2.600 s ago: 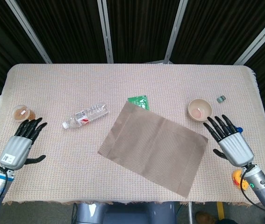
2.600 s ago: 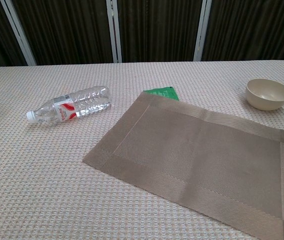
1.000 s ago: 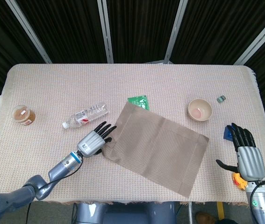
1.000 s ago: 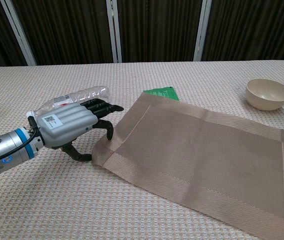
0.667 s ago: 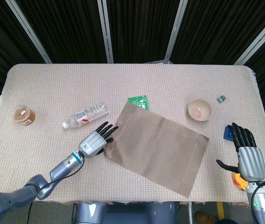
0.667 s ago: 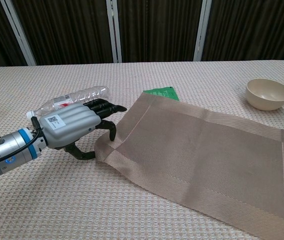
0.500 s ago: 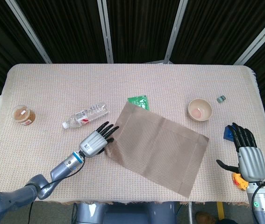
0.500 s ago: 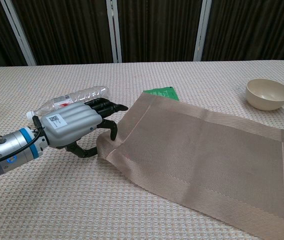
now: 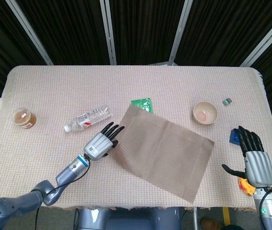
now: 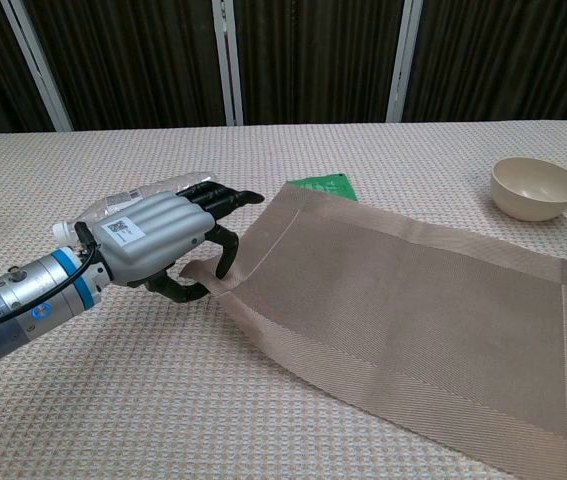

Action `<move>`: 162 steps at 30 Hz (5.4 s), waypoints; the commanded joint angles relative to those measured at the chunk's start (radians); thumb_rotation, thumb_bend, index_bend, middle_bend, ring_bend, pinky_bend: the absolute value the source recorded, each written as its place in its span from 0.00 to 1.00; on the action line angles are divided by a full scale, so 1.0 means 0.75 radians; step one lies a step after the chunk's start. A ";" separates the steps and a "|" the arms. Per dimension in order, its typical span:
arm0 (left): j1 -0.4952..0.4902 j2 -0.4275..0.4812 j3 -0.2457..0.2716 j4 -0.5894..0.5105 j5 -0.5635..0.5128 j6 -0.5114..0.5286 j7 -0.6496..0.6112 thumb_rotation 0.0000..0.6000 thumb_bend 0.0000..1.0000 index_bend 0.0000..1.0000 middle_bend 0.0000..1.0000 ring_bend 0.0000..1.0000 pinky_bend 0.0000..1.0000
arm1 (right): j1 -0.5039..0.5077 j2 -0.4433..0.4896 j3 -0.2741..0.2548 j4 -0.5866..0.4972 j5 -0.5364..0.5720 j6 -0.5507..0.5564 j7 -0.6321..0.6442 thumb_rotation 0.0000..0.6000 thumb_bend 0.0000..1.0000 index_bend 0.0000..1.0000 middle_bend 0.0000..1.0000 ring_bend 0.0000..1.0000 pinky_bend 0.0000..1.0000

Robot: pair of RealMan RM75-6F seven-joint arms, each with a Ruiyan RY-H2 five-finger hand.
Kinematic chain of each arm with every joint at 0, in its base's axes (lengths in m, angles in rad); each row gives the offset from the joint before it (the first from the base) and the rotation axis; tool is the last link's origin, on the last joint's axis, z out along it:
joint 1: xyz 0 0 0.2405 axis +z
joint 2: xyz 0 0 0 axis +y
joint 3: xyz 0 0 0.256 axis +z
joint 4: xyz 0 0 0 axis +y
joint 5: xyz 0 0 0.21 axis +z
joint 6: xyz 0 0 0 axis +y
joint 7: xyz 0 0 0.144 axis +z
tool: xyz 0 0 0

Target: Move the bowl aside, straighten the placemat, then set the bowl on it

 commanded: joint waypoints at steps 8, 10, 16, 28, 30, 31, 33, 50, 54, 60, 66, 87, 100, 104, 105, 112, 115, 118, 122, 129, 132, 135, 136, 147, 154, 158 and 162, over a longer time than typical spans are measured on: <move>0.075 0.045 0.009 -0.102 -0.036 0.079 0.058 1.00 0.50 0.77 0.00 0.00 0.00 | -0.016 0.018 0.000 -0.022 -0.035 0.022 0.018 1.00 0.00 0.00 0.00 0.00 0.00; 0.102 0.074 0.021 -0.155 -0.042 0.095 0.092 1.00 0.50 0.77 0.00 0.00 0.00 | -0.019 0.021 0.001 -0.025 -0.038 0.026 0.021 1.00 0.00 0.00 0.00 0.00 0.00; 0.227 0.221 0.072 -0.471 -0.126 0.098 0.334 1.00 0.50 0.78 0.00 0.00 0.00 | -0.026 0.032 0.001 -0.036 -0.059 0.034 0.030 1.00 0.00 0.00 0.00 0.00 0.00; 0.359 0.517 0.184 -1.045 -0.290 0.024 0.694 1.00 0.50 0.77 0.00 0.00 0.00 | -0.033 0.033 0.004 -0.046 -0.083 0.037 0.024 1.00 0.00 0.00 0.00 0.00 0.00; 0.359 0.540 0.199 -1.070 -0.281 0.012 0.674 1.00 0.50 0.77 0.00 0.00 0.00 | -0.033 0.032 0.004 -0.046 -0.084 0.036 0.023 1.00 0.00 0.00 0.00 0.00 0.00; 0.359 0.558 0.212 -1.087 -0.273 0.003 0.659 1.00 0.50 0.77 0.00 0.00 0.00 | -0.033 0.031 0.004 -0.046 -0.084 0.036 0.021 1.00 0.00 0.00 0.00 0.00 0.00; 0.360 0.591 0.234 -1.117 -0.255 -0.006 0.640 1.00 0.50 0.77 0.00 0.00 0.00 | -0.034 0.030 0.004 -0.046 -0.084 0.034 0.018 1.00 0.00 0.00 0.00 0.00 0.00; 0.413 0.690 0.326 -1.249 -0.247 -0.054 0.634 1.00 0.50 0.75 0.00 0.00 0.00 | -0.040 0.028 0.009 -0.047 -0.093 0.033 0.011 1.00 0.00 0.00 0.00 0.00 0.00; 0.421 0.703 0.347 -1.276 -0.251 -0.077 0.616 1.00 0.50 0.75 0.00 0.00 0.00 | -0.041 0.027 0.009 -0.047 -0.096 0.033 0.009 1.00 0.00 0.00 0.00 0.00 0.00; 0.436 0.720 0.362 -1.302 -0.258 -0.085 0.636 1.00 0.50 0.74 0.00 0.00 0.00 | -0.043 0.027 0.009 -0.047 -0.098 0.032 0.006 1.00 0.00 0.00 0.00 0.00 0.00; 0.449 0.722 0.351 -1.304 -0.274 -0.087 0.647 1.00 0.50 0.74 0.00 0.00 0.00 | -0.046 0.027 0.010 -0.047 -0.099 0.032 0.006 1.00 0.00 0.00 0.00 0.00 0.00; 0.461 0.899 0.362 -1.385 -0.143 -0.022 0.440 1.00 0.00 0.00 0.00 0.00 0.00 | -0.046 0.024 0.016 -0.041 -0.089 0.017 0.008 1.00 0.00 0.00 0.00 0.00 0.00; 0.539 1.155 0.183 -1.455 -0.228 0.279 0.239 1.00 0.00 0.00 0.00 0.00 0.00 | -0.041 0.020 0.018 -0.039 -0.065 -0.010 -0.014 1.00 0.00 0.00 0.00 0.00 0.00; 0.555 1.176 0.095 -1.452 -0.328 0.339 0.211 1.00 0.00 0.00 0.00 0.00 0.00 | -0.016 0.016 0.034 -0.017 -0.002 -0.072 -0.024 1.00 0.00 0.00 0.00 0.00 0.00; 0.558 1.176 0.073 -1.449 -0.356 0.350 0.212 1.00 0.00 0.00 0.00 0.00 0.00 | -0.001 0.014 0.041 -0.003 0.032 -0.111 -0.023 1.00 0.00 0.00 0.00 0.00 0.00; 0.578 1.146 -0.030 -1.418 -0.488 0.415 0.274 1.00 0.00 0.00 0.00 0.00 0.00 | 0.128 -0.006 0.093 0.131 0.241 -0.390 -0.019 1.00 0.00 0.00 0.00 0.00 0.00; 0.582 1.135 -0.043 -1.406 -0.509 0.413 0.289 1.00 0.00 0.00 0.00 0.00 0.00 | 0.206 -0.044 0.117 0.224 0.311 -0.516 -0.049 1.00 0.00 0.01 0.00 0.00 0.00; 0.587 1.135 -0.053 -1.399 -0.522 0.413 0.290 1.00 0.00 0.00 0.00 0.00 0.00 | 0.284 -0.092 0.145 0.326 0.392 -0.641 -0.073 1.00 0.00 0.06 0.00 0.00 0.00; 0.592 1.132 -0.065 -1.381 -0.534 0.415 0.290 1.00 0.00 0.00 0.00 0.00 0.00 | 0.385 -0.160 0.186 0.474 0.517 -0.813 -0.079 1.00 0.00 0.12 0.00 0.00 0.00; 0.588 1.119 -0.085 -1.337 -0.570 0.380 0.292 1.00 0.01 0.00 0.00 0.00 0.00 | 0.543 -0.277 0.245 0.759 0.661 -1.024 -0.077 1.00 0.00 0.18 0.00 0.00 0.00; 0.587 1.116 -0.097 -1.326 -0.585 0.372 0.291 1.00 0.01 0.00 0.00 0.00 0.00 | 0.578 -0.310 0.248 0.817 0.668 -1.054 -0.077 1.00 0.00 0.20 0.00 0.00 0.00; 0.587 1.112 -0.107 -1.315 -0.597 0.365 0.287 1.00 0.01 0.00 0.00 0.00 0.00 | 0.610 -0.349 0.248 0.870 0.660 -1.066 -0.082 1.00 0.01 0.22 0.00 0.00 0.00; 0.587 1.112 -0.109 -1.313 -0.600 0.362 0.286 1.00 0.01 0.00 0.00 0.00 0.00 | 0.620 -0.361 0.248 0.886 0.660 -1.073 -0.084 1.00 0.02 0.22 0.00 0.00 0.00; 0.591 1.087 -0.129 -1.287 -0.608 0.364 0.314 1.00 0.01 0.00 0.00 0.00 0.00 | 0.696 -0.514 0.212 1.076 0.646 -1.098 -0.133 1.00 0.16 0.37 0.00 0.00 0.00; 0.592 1.075 -0.131 -1.277 -0.610 0.354 0.332 1.00 0.01 0.00 0.00 0.00 0.00 | 0.715 -0.610 0.184 1.207 0.609 -1.066 -0.169 1.00 0.26 0.47 0.00 0.00 0.00; 0.592 1.070 -0.133 -1.276 -0.612 0.351 0.338 1.00 0.01 0.00 0.00 0.00 0.00 | 0.719 -0.645 0.179 1.257 0.588 -1.045 -0.164 1.00 0.33 0.56 0.00 0.00 0.00; 0.590 1.063 -0.133 -1.275 -0.619 0.338 0.349 1.00 0.01 0.00 0.00 0.00 0.00 | 0.719 -0.689 0.179 1.327 0.545 -1.008 -0.115 1.00 0.35 0.63 0.00 0.00 0.00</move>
